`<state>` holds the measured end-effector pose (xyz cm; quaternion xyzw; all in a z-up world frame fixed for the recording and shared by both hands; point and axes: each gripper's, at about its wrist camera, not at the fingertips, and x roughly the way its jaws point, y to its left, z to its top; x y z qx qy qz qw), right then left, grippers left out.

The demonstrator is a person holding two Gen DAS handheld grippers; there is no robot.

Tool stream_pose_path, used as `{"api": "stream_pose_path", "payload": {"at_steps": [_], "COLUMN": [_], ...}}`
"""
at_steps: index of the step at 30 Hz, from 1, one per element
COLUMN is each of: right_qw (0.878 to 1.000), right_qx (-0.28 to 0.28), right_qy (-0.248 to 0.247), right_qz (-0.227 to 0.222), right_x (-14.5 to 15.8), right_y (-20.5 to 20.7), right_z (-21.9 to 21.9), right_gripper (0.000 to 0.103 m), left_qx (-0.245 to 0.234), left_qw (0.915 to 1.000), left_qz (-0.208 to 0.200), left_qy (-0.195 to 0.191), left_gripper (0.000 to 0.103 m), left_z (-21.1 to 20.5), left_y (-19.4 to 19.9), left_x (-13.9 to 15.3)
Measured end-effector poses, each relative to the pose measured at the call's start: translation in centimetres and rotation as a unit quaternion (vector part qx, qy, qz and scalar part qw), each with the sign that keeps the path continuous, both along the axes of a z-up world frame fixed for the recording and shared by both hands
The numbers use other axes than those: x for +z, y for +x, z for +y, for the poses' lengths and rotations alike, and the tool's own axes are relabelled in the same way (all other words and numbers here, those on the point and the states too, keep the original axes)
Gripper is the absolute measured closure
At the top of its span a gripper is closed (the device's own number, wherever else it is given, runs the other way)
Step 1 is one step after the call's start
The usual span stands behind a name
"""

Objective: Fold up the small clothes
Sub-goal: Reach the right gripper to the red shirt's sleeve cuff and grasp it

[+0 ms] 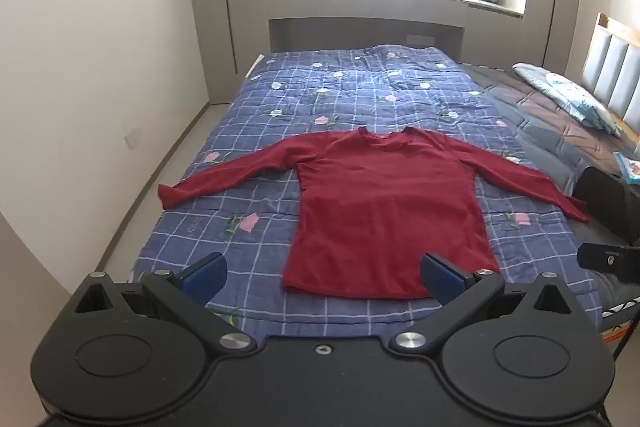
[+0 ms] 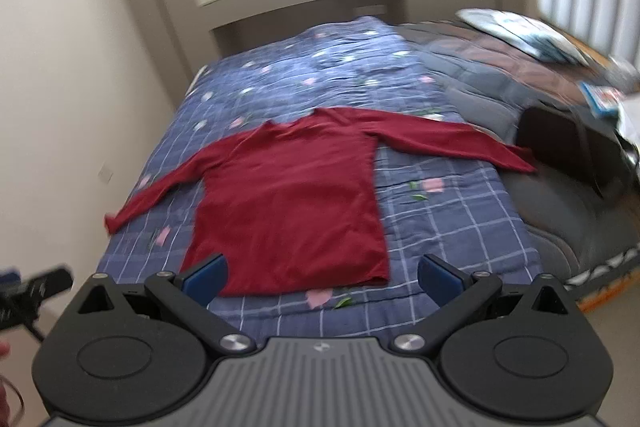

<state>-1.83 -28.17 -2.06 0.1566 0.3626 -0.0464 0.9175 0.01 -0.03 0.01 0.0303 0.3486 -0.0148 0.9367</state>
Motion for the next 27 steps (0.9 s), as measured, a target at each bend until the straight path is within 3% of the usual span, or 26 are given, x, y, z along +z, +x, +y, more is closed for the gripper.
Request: {"api": "stream_pose_path", "payload": {"at_steps": [8,21,27], "right_qw": [0.996,0.991,0.987], "right_qx": [-0.081,-0.117,-0.144], "right_qy": [0.021,0.052,0.058], "right_qz": [-0.023,0.035,0.032], "right_x": [-0.2,-6.2,-8.1], "right_y": [1.4,11.0,15.8], "right_z": [-5.6,-12.9,-17.7], "right_gripper": [0.000,0.000,0.000], "left_qx": [-0.019,-0.003,0.032], "left_qw": [0.9995,0.9963,0.9923], "left_qz": [0.023,0.086,0.120], "left_qy": [-0.010,0.002,0.000], "left_gripper": [0.000,0.000,0.001], "left_z": [-1.5,-6.5,-10.3], "left_y": [1.8,12.7,19.5], "left_x": [0.0,-3.3,-6.2]}}
